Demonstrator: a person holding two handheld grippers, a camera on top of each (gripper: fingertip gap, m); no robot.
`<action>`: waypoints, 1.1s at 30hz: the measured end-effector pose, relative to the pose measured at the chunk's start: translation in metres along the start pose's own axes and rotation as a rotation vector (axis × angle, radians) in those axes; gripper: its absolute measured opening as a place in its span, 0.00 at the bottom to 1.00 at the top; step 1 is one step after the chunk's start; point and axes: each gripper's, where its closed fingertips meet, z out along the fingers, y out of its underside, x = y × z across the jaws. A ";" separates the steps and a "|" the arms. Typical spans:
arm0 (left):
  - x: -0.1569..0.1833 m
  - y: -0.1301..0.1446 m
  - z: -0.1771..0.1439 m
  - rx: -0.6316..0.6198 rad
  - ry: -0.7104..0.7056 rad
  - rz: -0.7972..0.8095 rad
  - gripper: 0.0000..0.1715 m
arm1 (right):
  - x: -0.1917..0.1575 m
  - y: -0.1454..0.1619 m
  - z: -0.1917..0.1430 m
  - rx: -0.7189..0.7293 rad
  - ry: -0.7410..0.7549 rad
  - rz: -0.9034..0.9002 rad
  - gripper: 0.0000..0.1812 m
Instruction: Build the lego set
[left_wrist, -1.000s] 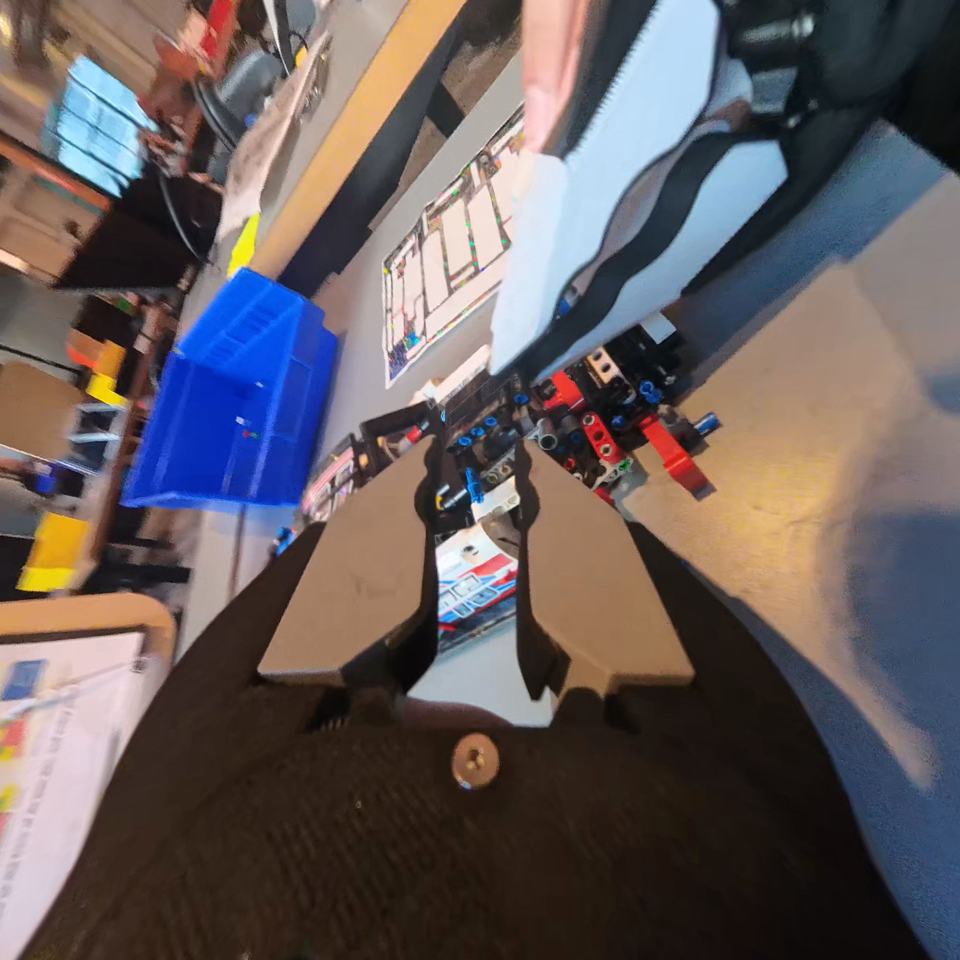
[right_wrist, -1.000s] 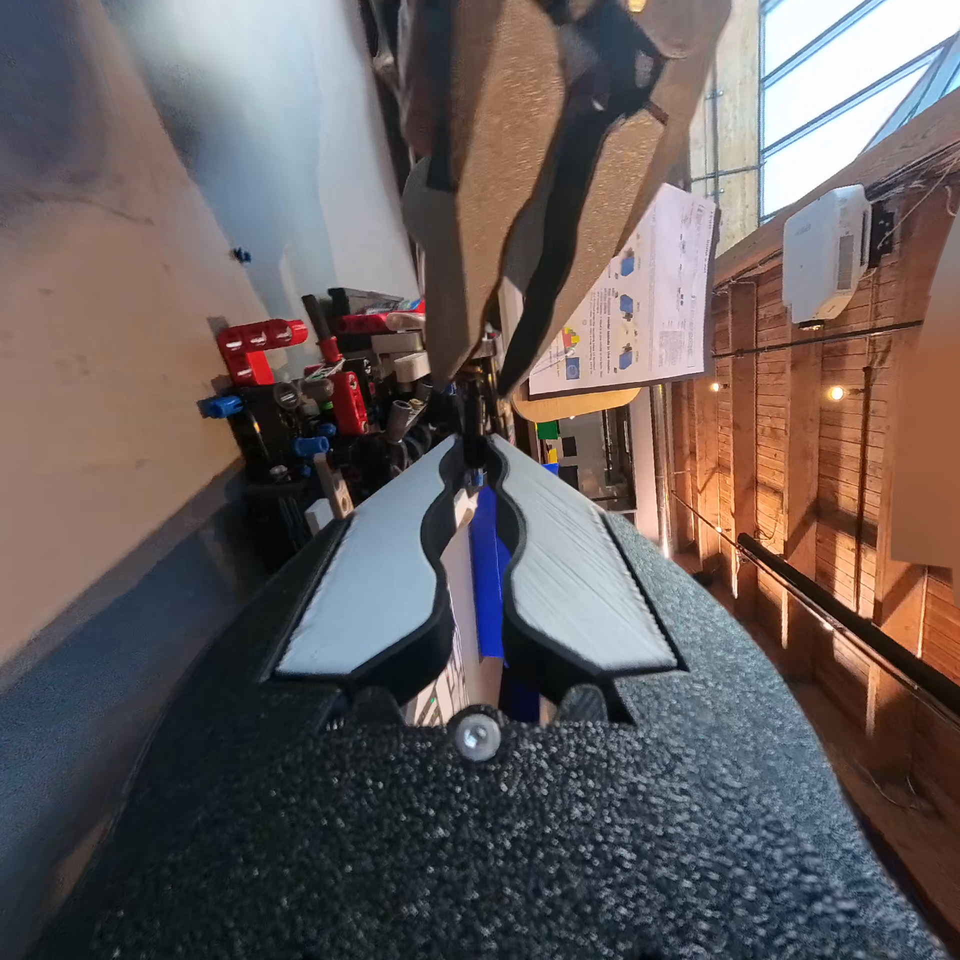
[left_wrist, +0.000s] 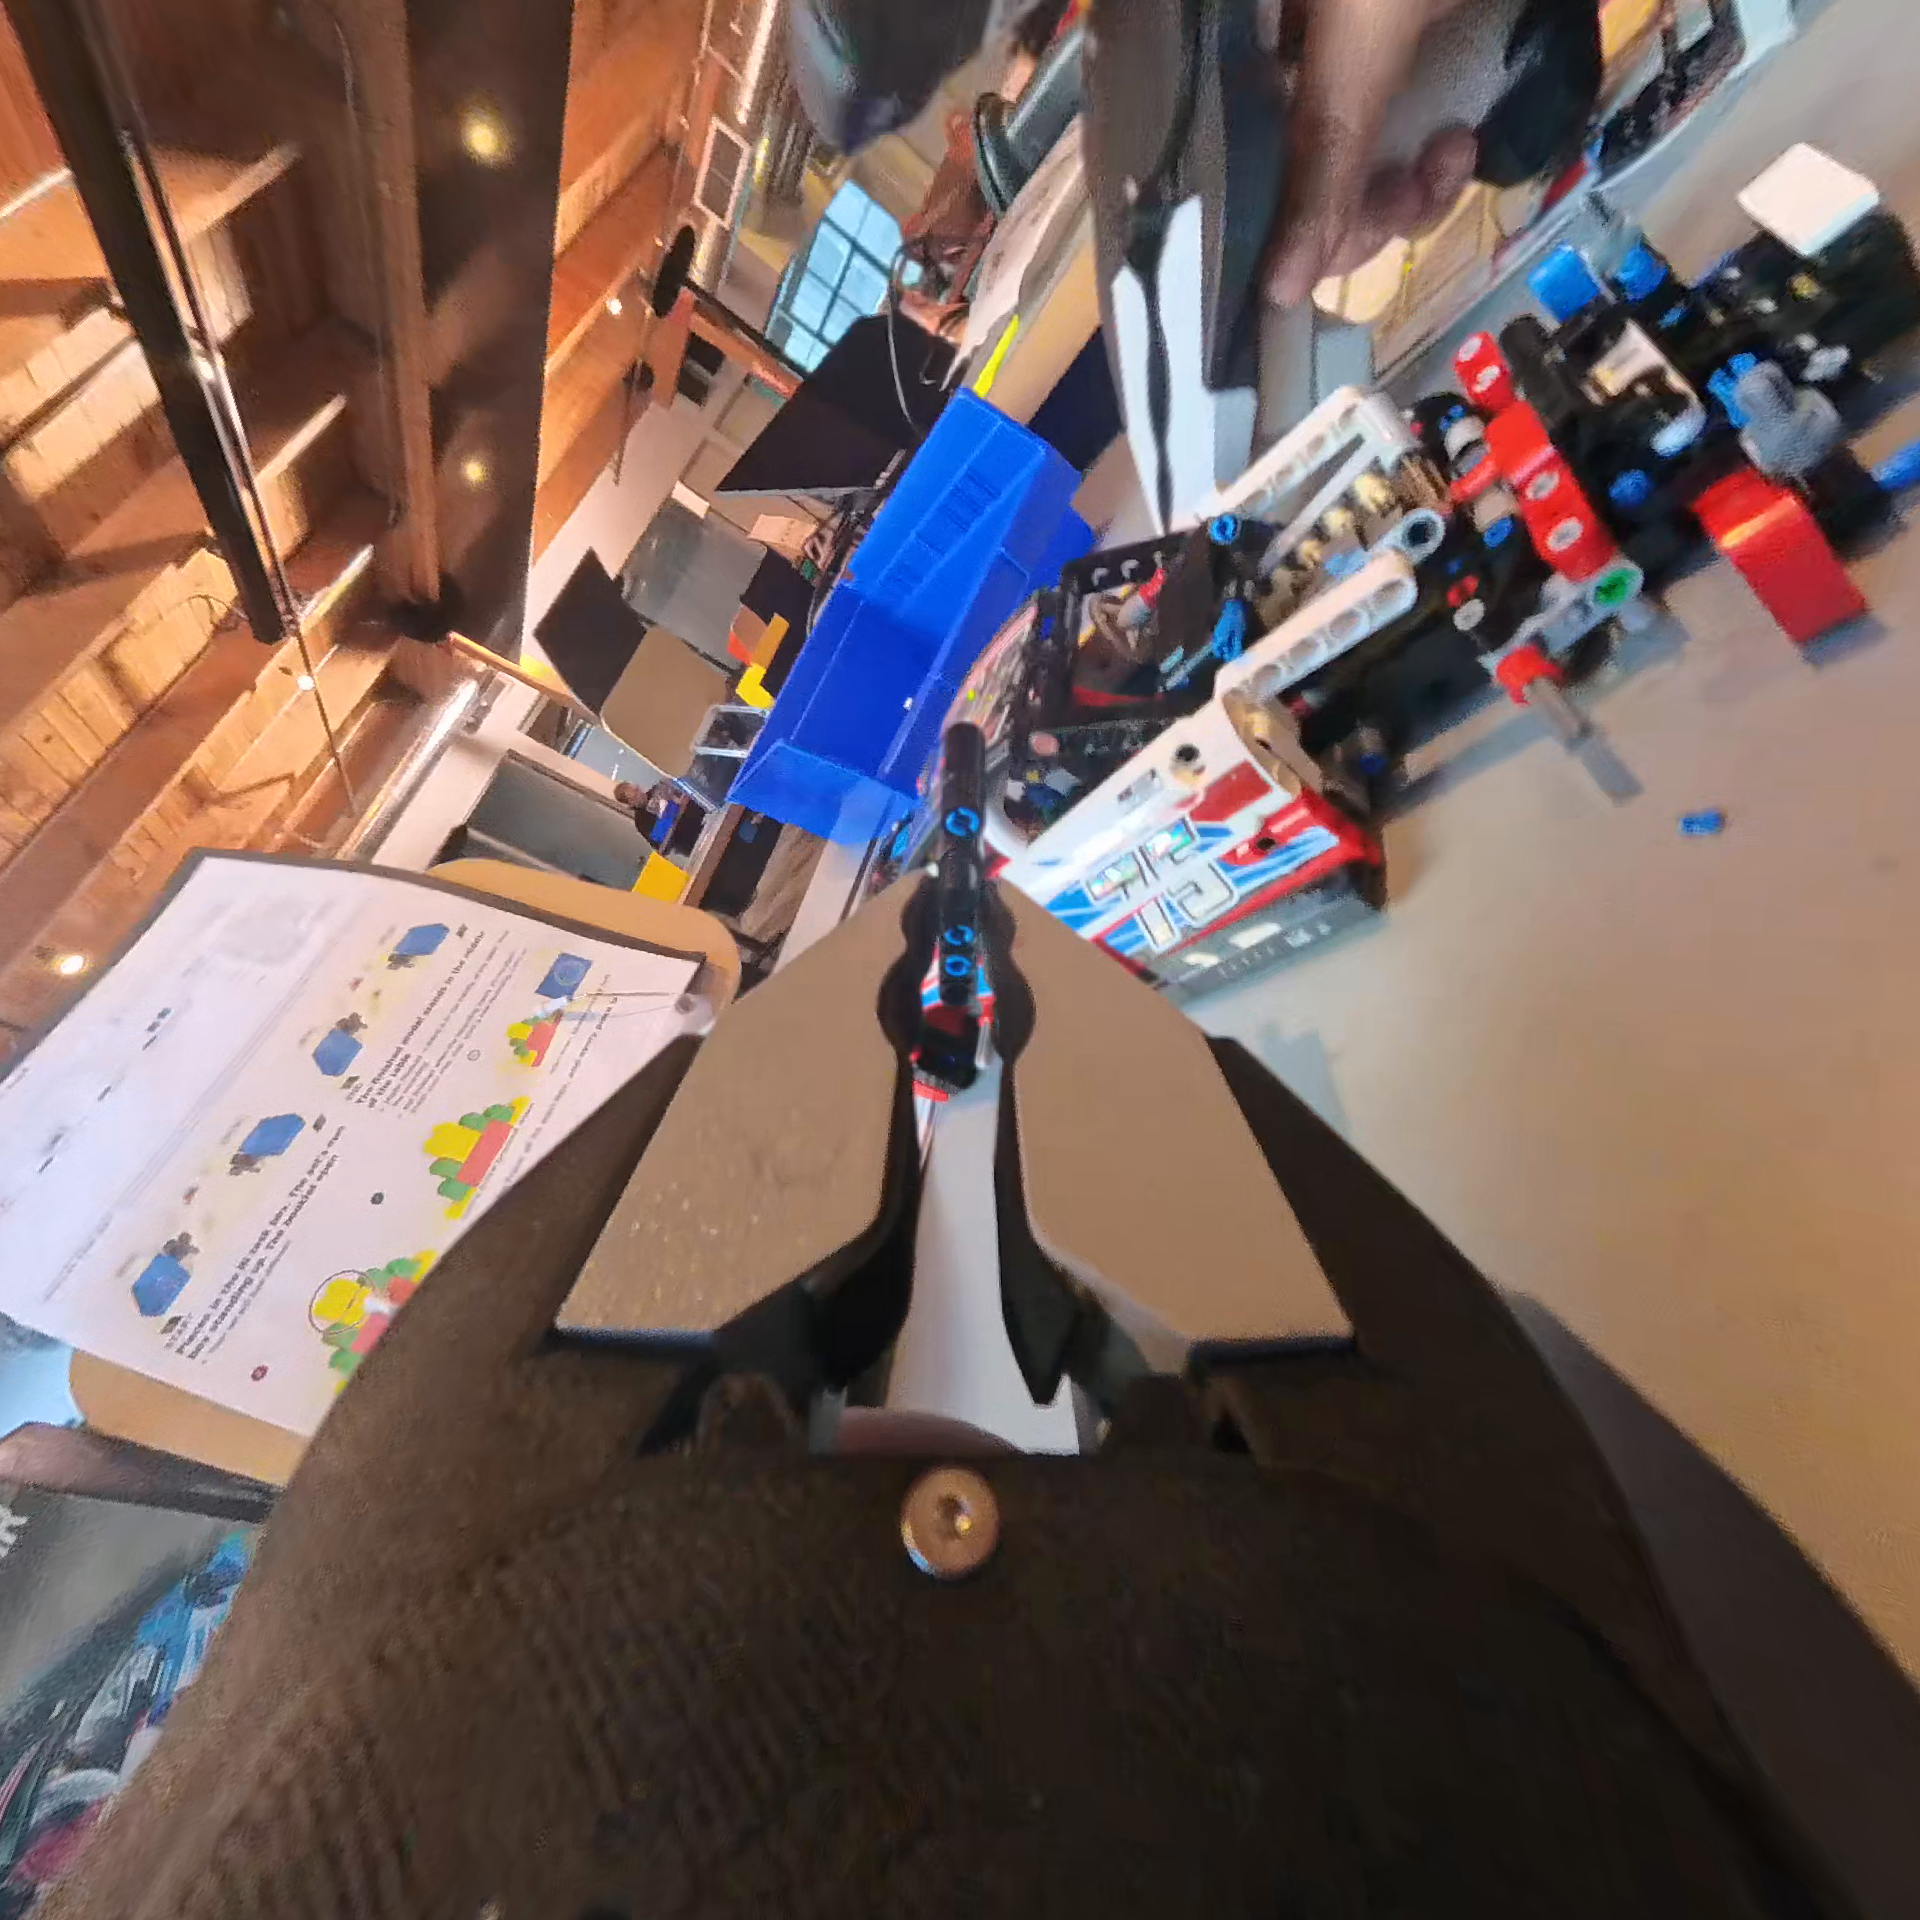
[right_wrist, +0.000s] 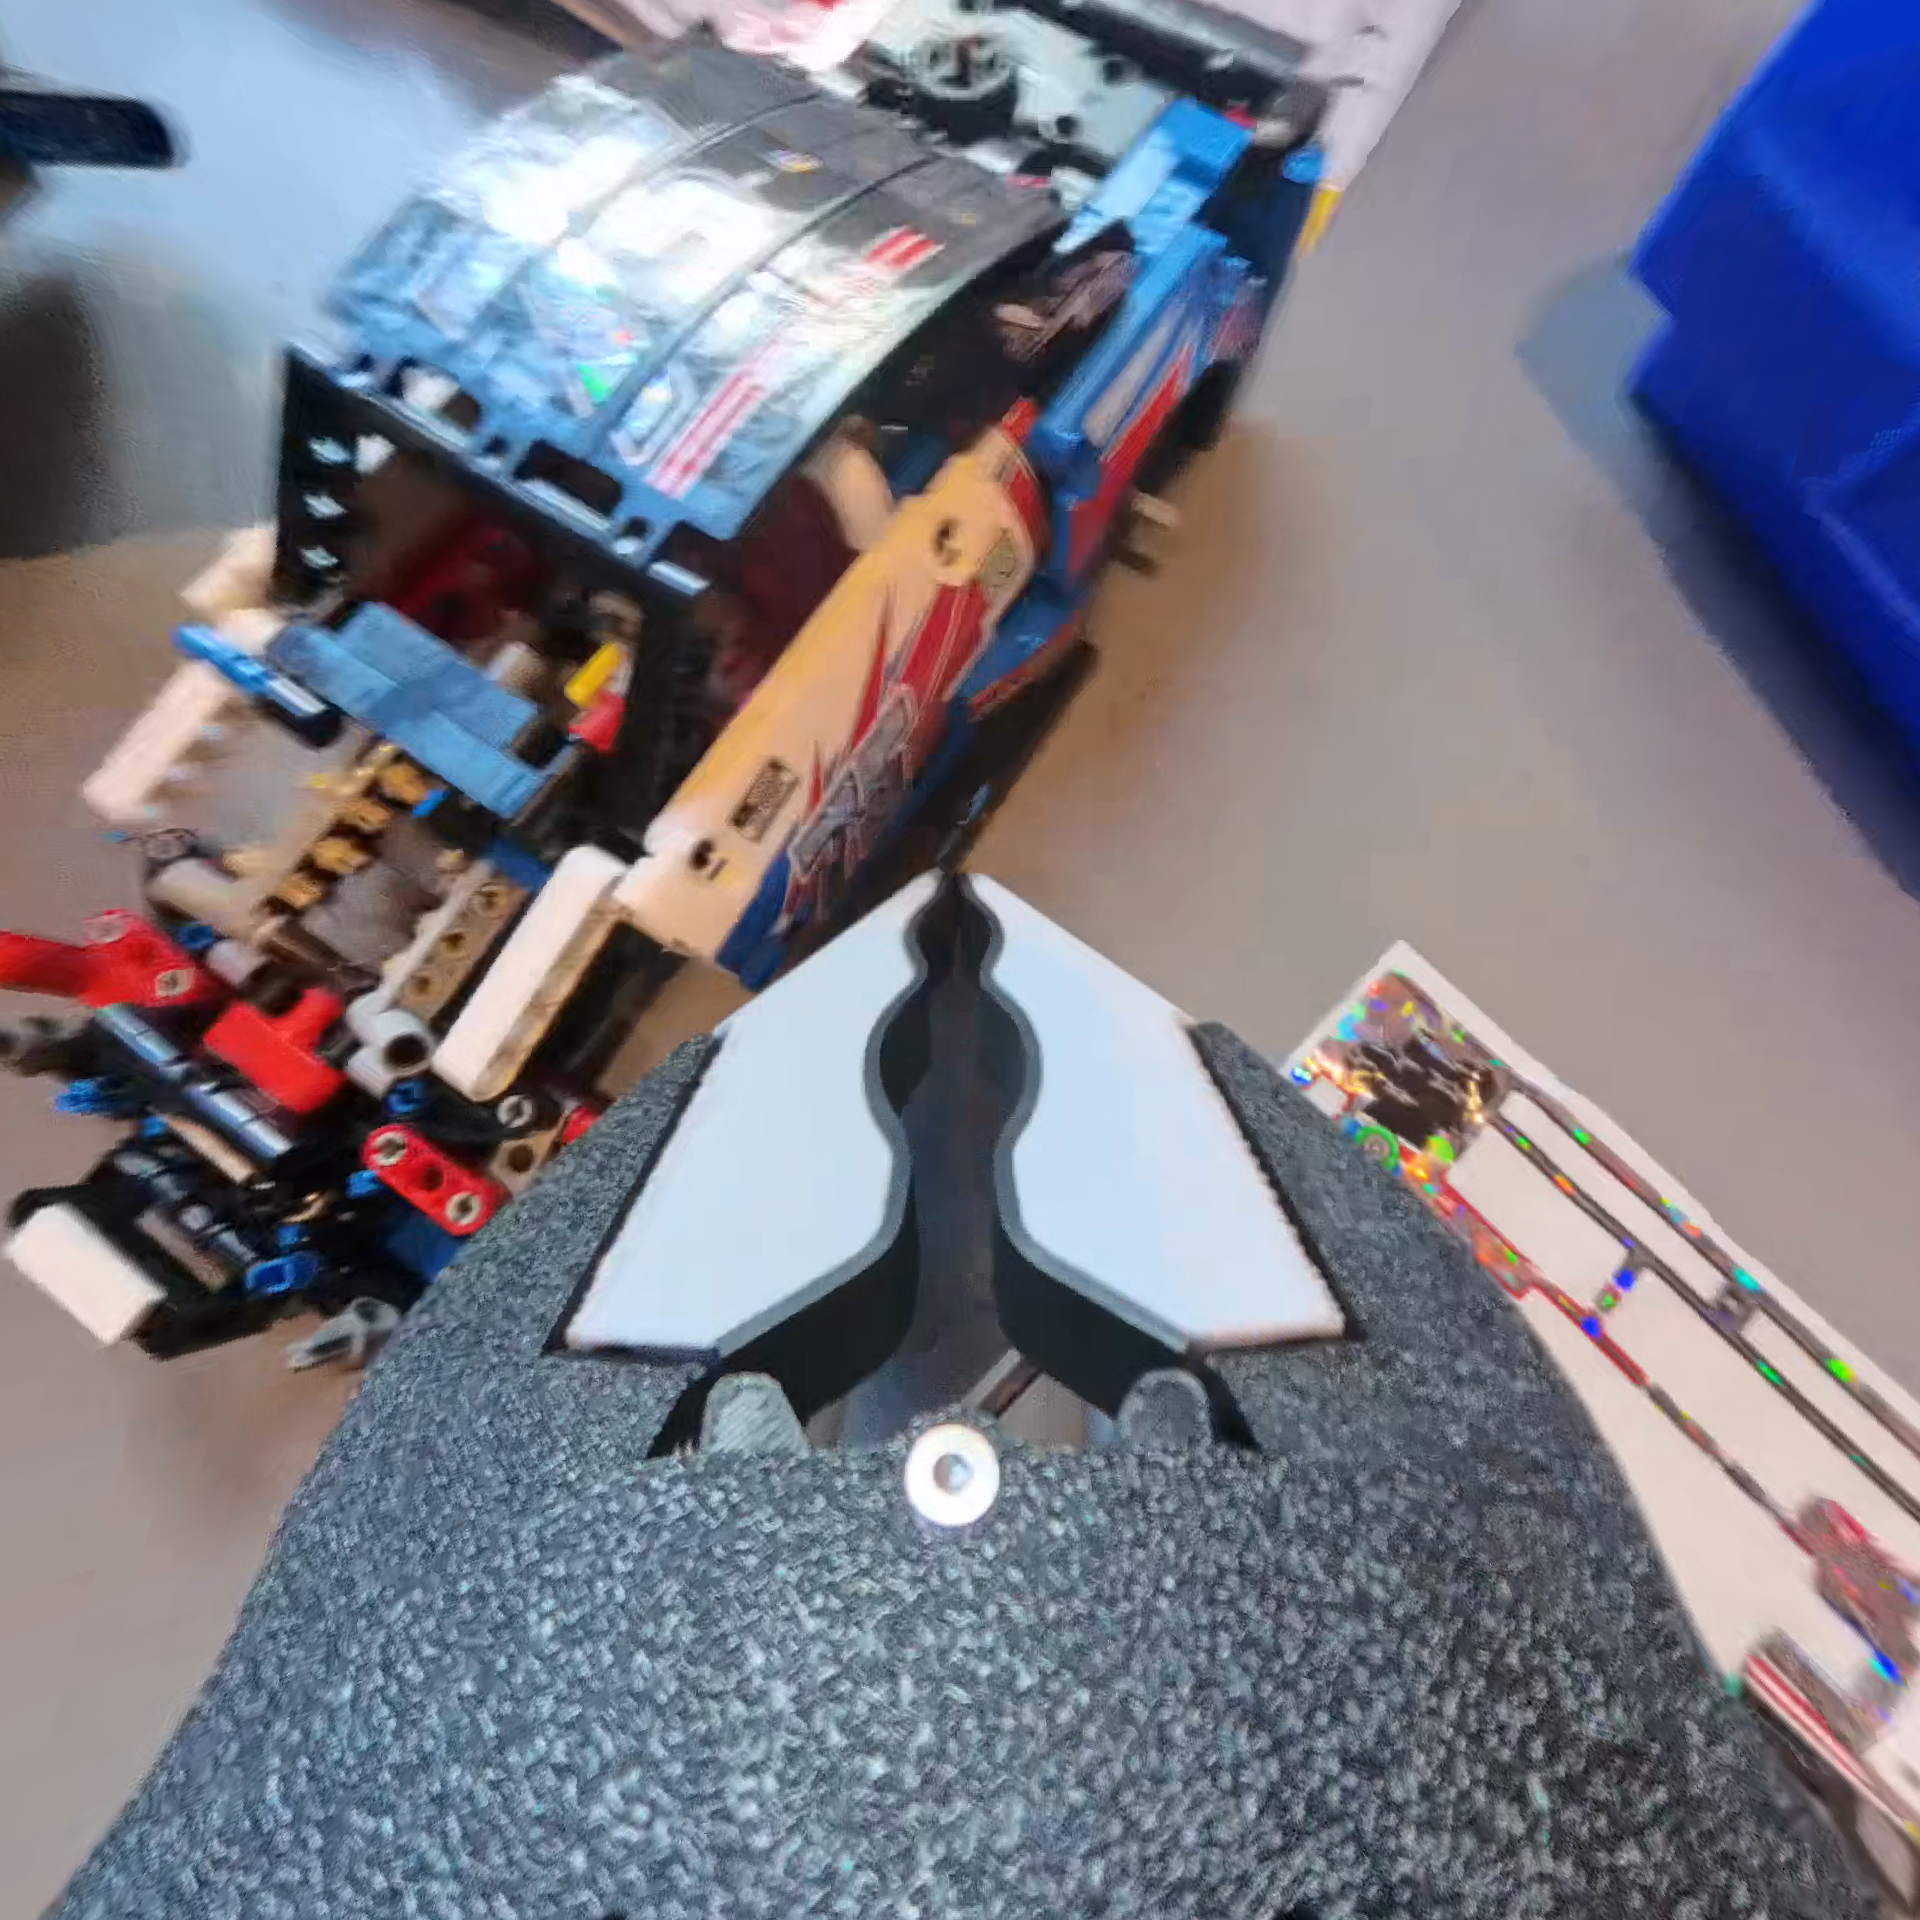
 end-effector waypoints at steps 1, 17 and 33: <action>0.000 0.000 -0.005 0.023 0.007 0.004 0.02 | -0.008 -0.001 0.000 -0.018 0.001 -0.036 0.00; 0.032 -0.028 -0.053 0.256 0.068 0.285 0.02 | -0.150 -0.073 -0.033 0.373 0.009 -0.407 0.11; 0.041 -0.023 -0.058 0.339 0.248 0.157 0.02 | -0.227 -0.091 -0.004 0.398 0.373 -1.064 0.00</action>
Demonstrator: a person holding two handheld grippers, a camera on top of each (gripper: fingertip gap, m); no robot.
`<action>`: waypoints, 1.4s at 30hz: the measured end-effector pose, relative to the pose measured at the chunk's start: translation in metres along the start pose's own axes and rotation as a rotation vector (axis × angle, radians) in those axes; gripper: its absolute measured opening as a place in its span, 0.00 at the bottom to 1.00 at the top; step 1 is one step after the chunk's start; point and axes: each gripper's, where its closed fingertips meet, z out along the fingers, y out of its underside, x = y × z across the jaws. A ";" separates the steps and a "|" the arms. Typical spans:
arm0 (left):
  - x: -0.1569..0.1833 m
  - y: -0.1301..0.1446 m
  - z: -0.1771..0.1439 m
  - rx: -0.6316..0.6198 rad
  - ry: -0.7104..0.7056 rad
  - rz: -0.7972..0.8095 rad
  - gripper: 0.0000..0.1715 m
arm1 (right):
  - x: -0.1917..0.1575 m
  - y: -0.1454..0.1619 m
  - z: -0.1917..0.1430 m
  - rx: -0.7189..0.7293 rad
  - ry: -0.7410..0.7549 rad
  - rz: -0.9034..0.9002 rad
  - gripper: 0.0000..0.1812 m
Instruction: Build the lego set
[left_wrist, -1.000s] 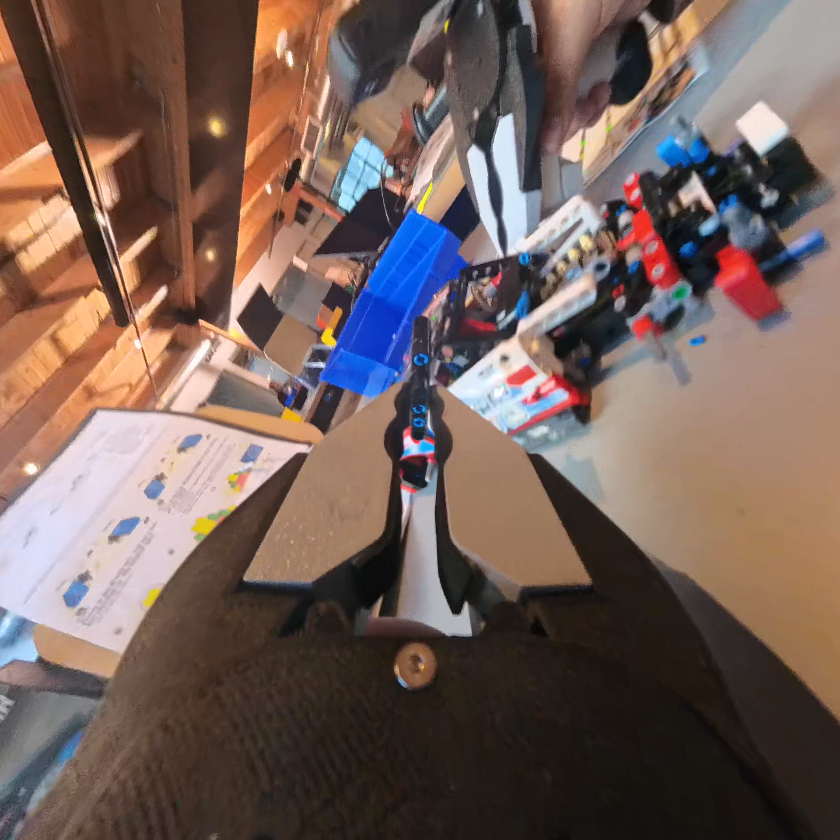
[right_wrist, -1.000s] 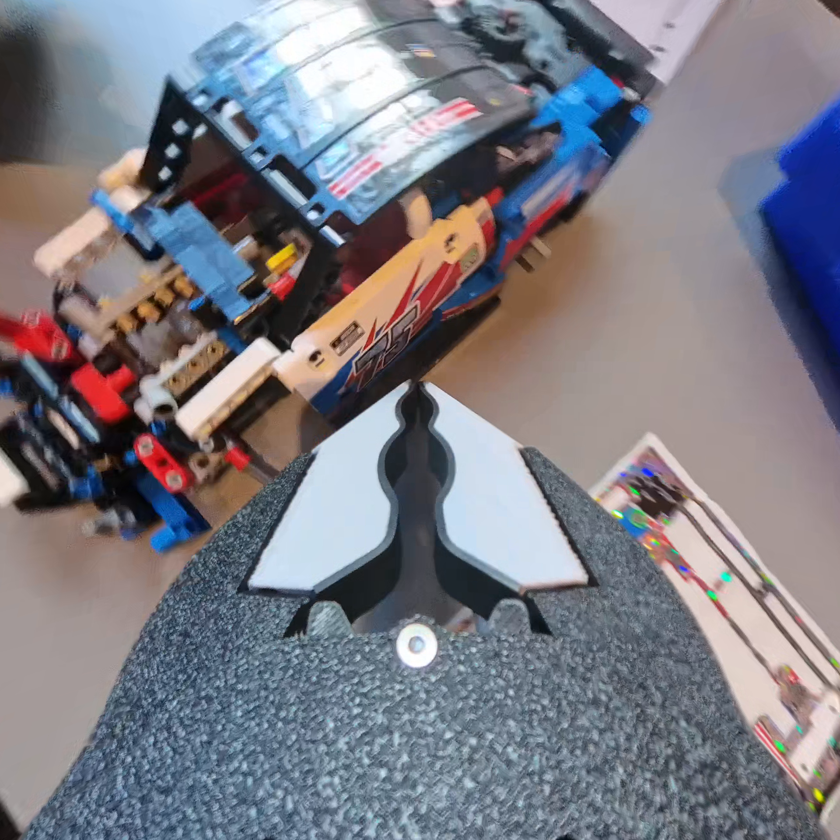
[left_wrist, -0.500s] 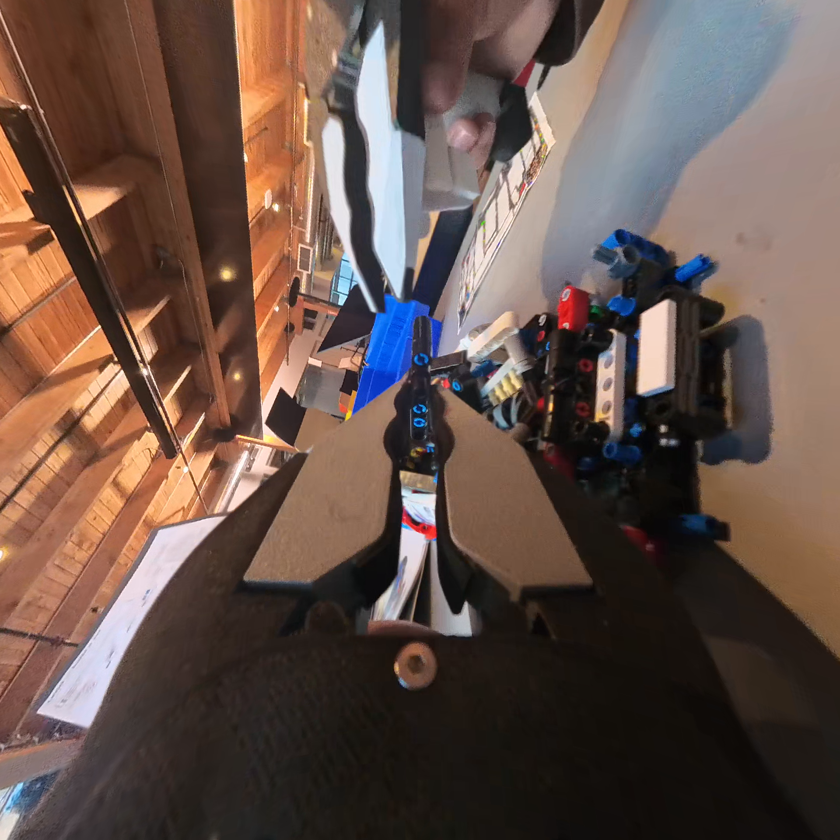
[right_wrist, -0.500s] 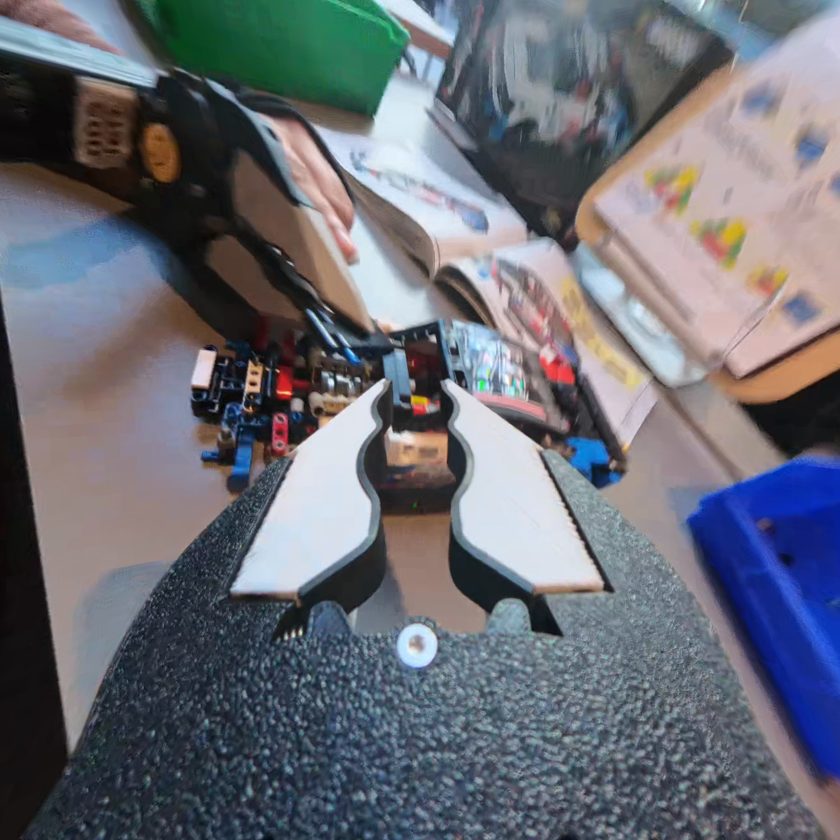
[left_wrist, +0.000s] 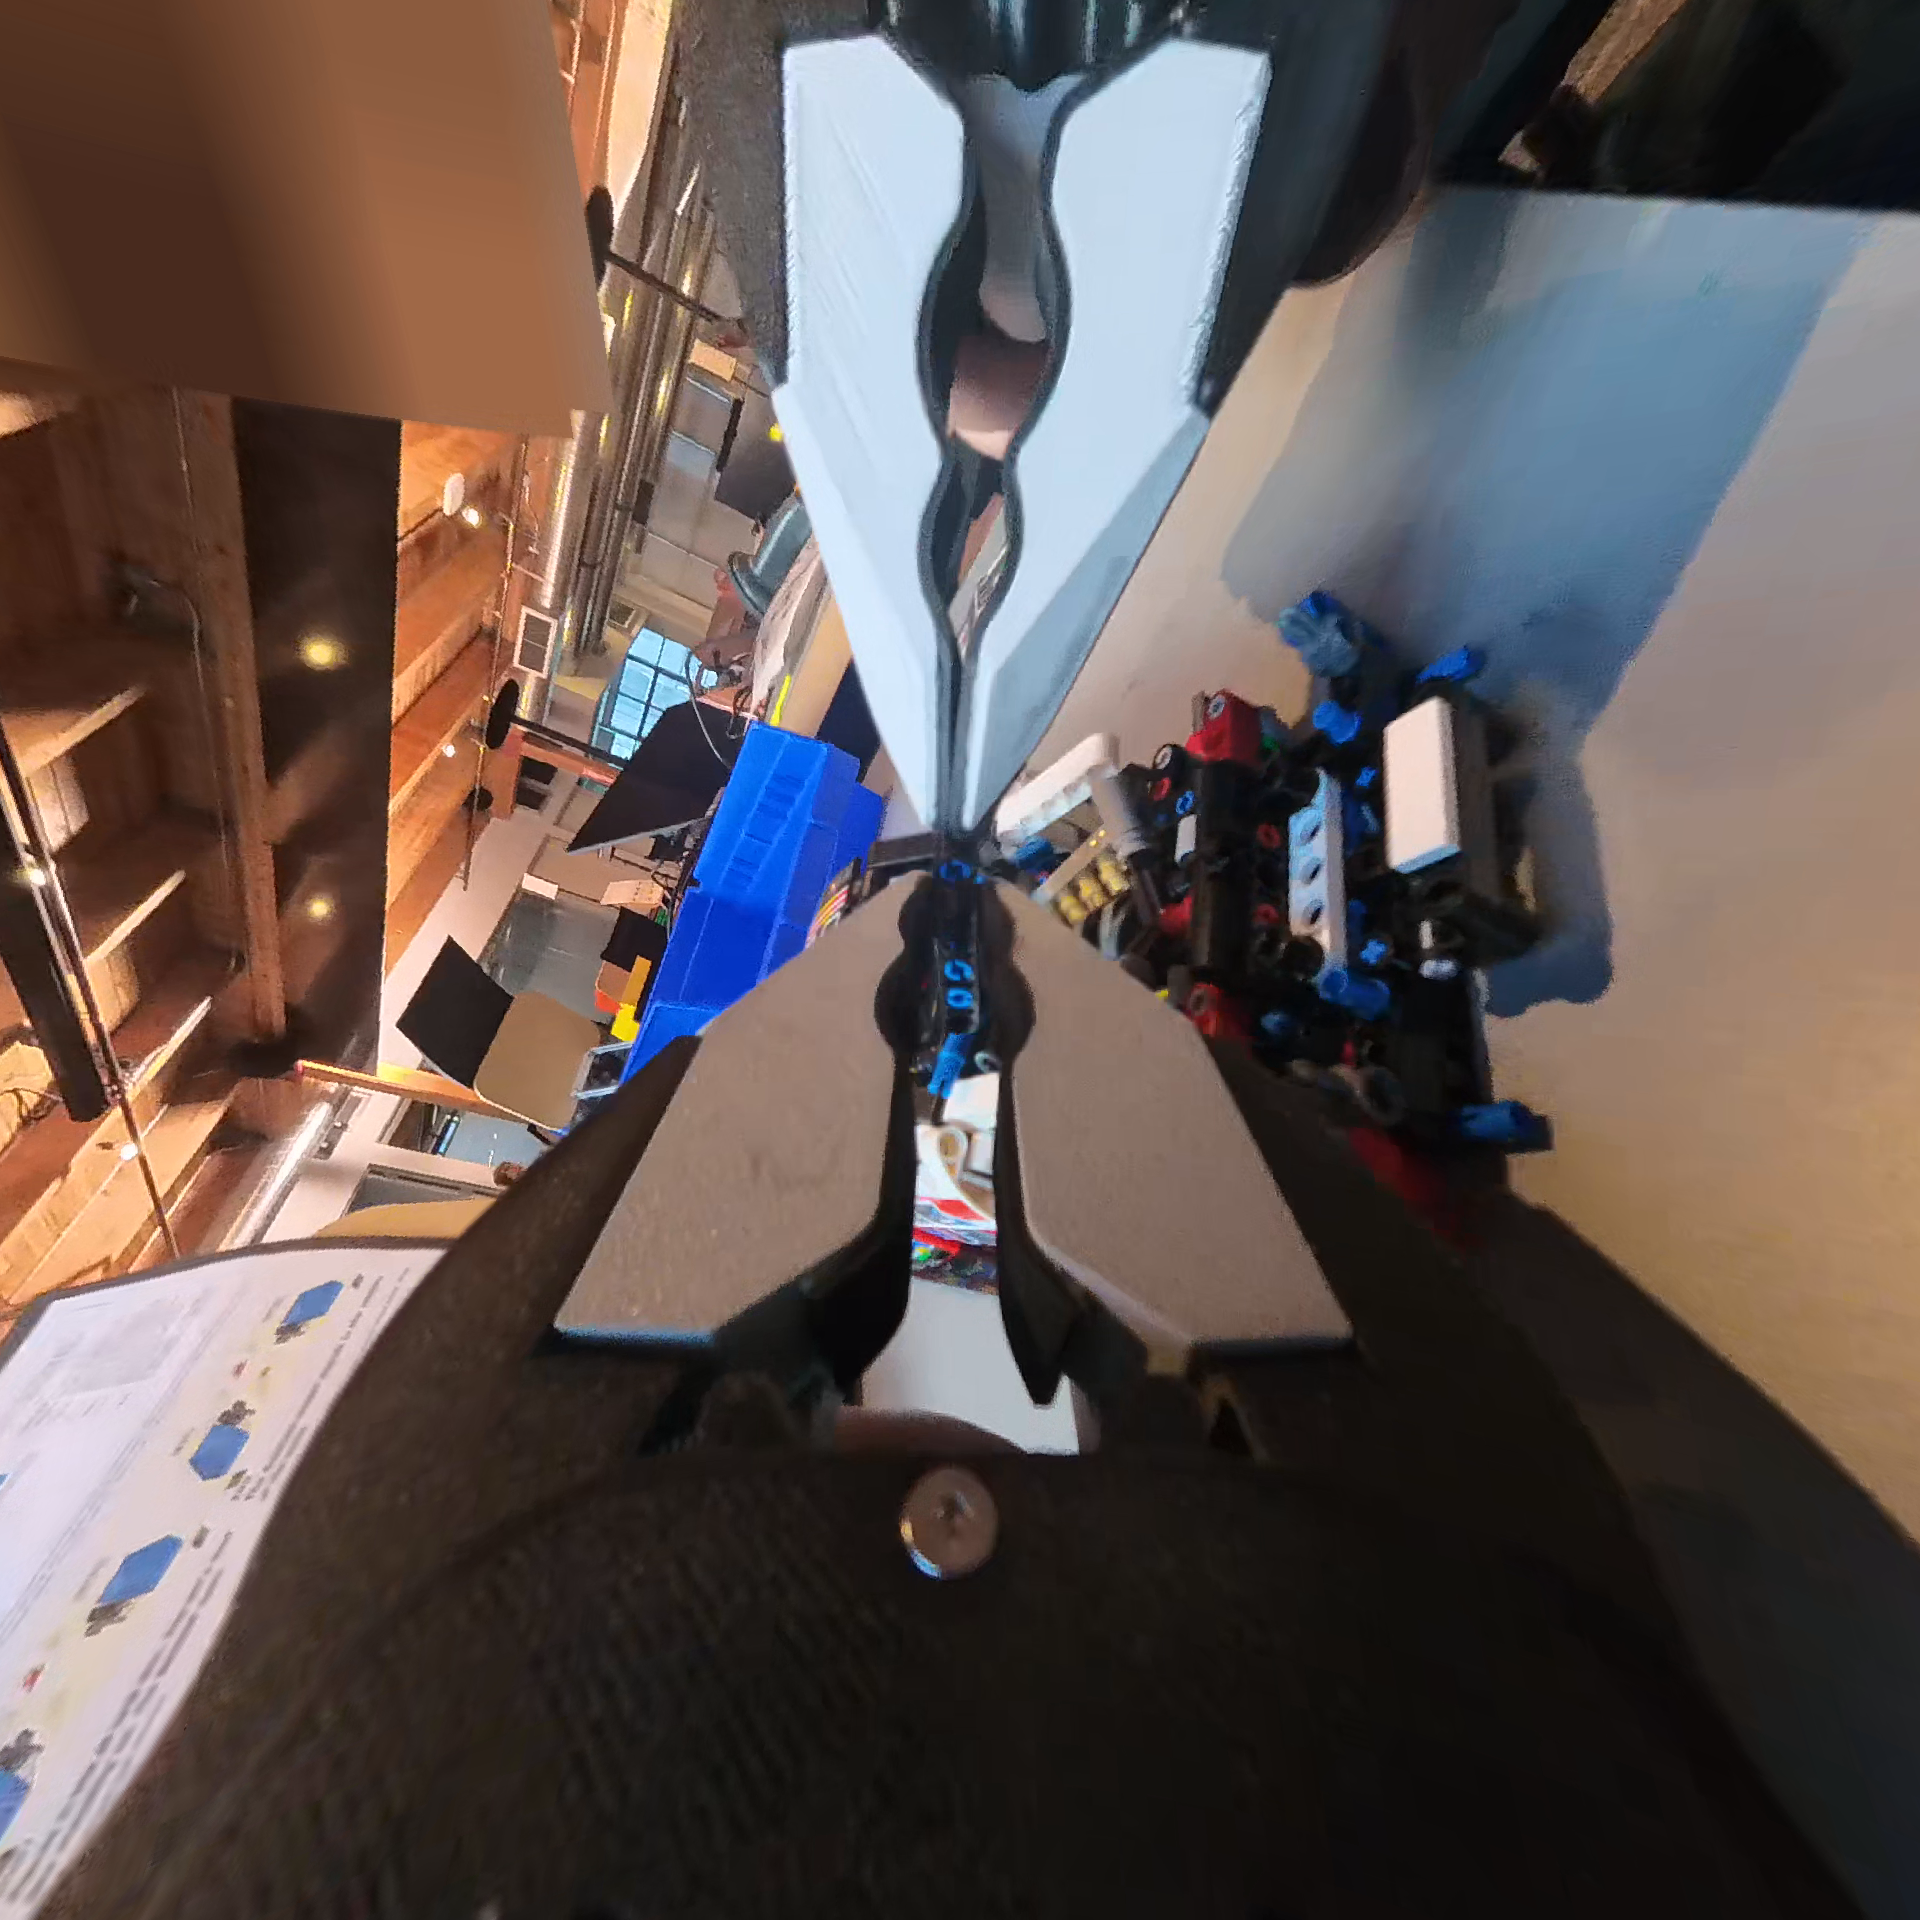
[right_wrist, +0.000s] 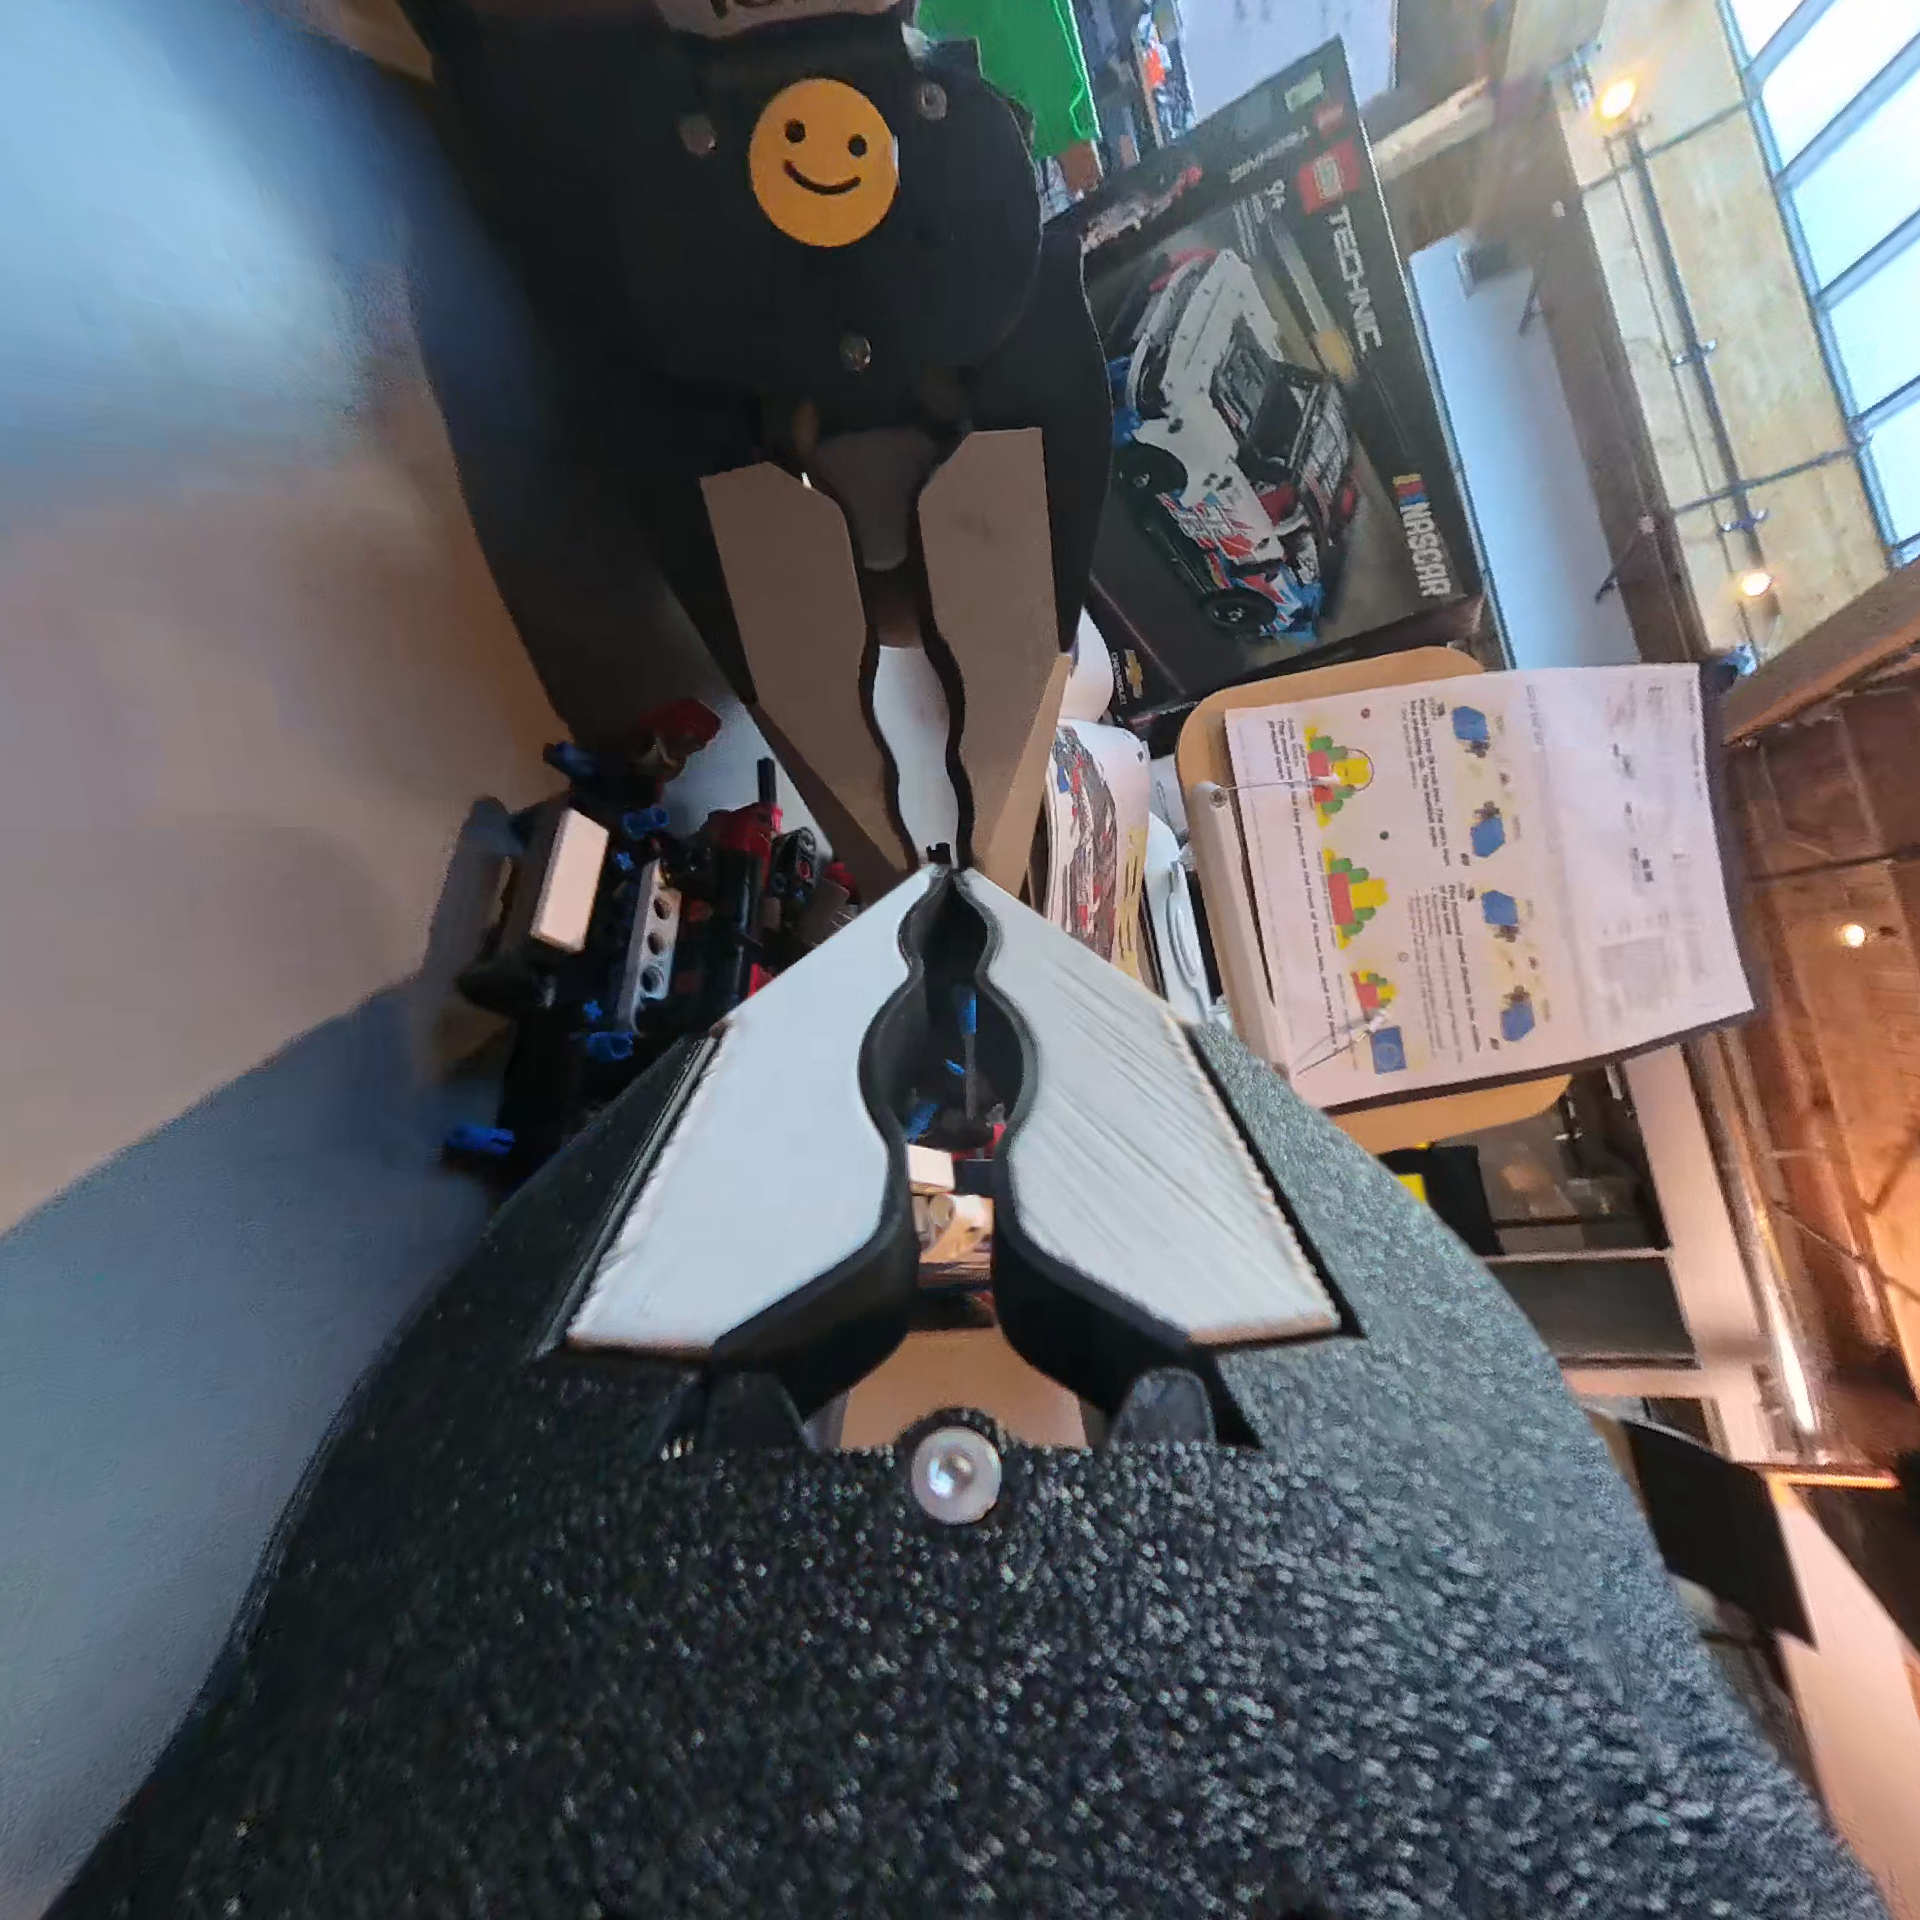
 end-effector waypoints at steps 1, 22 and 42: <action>0.002 -0.002 0.000 -0.005 0.006 0.004 0.03 | -0.001 -0.001 -0.001 -0.006 -0.001 0.024 0.00; 0.005 0.002 0.006 0.012 0.008 0.000 0.03 | -0.002 -0.010 -0.015 0.030 0.087 0.055 0.00; 0.007 0.002 0.011 0.043 0.039 0.144 0.03 | -0.004 0.018 0.001 -0.119 0.068 0.088 0.05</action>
